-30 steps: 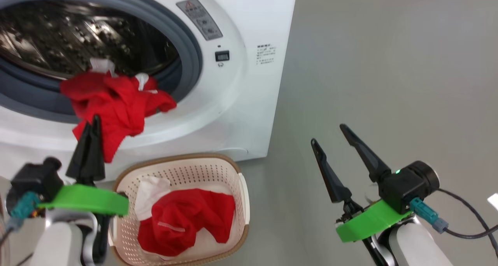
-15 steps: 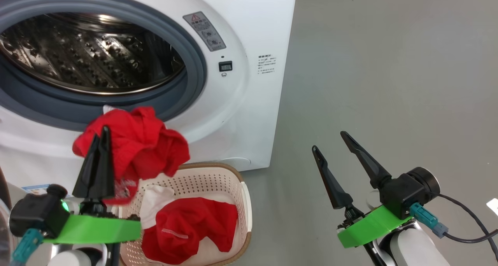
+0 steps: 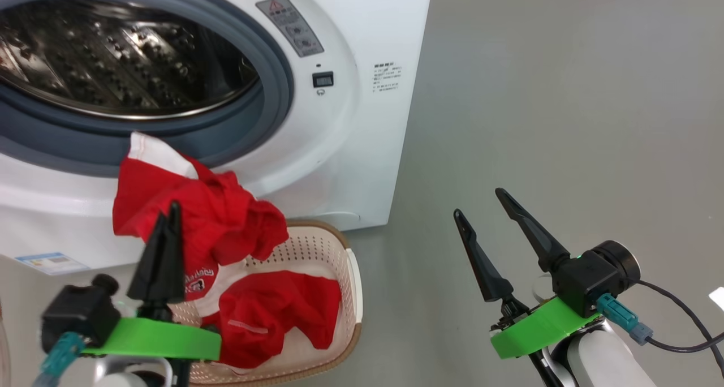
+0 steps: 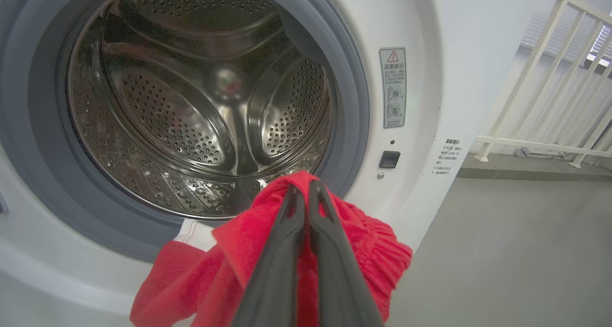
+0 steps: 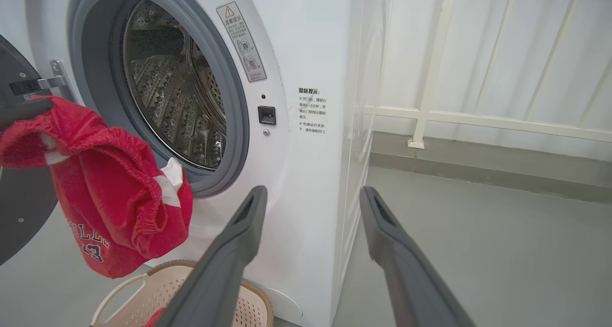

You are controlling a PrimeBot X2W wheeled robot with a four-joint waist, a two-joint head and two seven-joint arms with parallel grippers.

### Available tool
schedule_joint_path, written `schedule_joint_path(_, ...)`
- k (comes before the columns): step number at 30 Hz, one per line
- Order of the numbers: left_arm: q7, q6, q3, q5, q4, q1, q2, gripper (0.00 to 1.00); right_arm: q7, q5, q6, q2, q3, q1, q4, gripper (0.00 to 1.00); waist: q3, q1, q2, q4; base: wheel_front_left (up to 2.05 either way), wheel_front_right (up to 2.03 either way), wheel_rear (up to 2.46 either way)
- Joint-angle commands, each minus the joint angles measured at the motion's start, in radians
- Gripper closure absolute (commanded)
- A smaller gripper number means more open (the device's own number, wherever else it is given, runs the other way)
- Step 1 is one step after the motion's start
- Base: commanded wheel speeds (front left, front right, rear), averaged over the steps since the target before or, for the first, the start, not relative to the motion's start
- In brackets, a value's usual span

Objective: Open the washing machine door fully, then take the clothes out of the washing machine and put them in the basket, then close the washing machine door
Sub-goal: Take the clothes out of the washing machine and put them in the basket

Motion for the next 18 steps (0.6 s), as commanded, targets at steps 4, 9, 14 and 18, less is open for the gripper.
schedule_joint_path(4,-0.010,-0.013,0.020,-0.035,0.076,-0.036,-0.009,1.00,-0.006,0.000,0.006,0.002,0.015,-0.026,-0.026,0.00,0.040,0.0000,0.0000,-0.003,0.00,0.00,0.00)
schedule_joint_path(9,-0.029,-0.035,0.018,-0.056,0.232,-0.093,-0.020,1.00,-0.006,-0.005,0.006,0.003,0.014,-0.043,-0.029,0.00,0.075,0.0000,0.0000,-0.003,0.00,0.00,0.00)
schedule_joint_path(14,-0.036,-0.045,0.015,-0.066,0.395,-0.169,-0.026,1.00,-0.006,-0.011,0.006,0.004,0.013,-0.061,-0.031,0.00,0.108,0.0000,0.0000,-0.003,0.00,0.00,0.00)
schedule_joint_path(18,-0.034,-0.058,0.011,-0.080,0.516,-0.228,-0.030,1.00,-0.006,-0.012,0.006,0.005,0.017,-0.068,-0.030,0.00,0.141,0.0000,0.0000,-0.004,0.00,0.00,0.00)
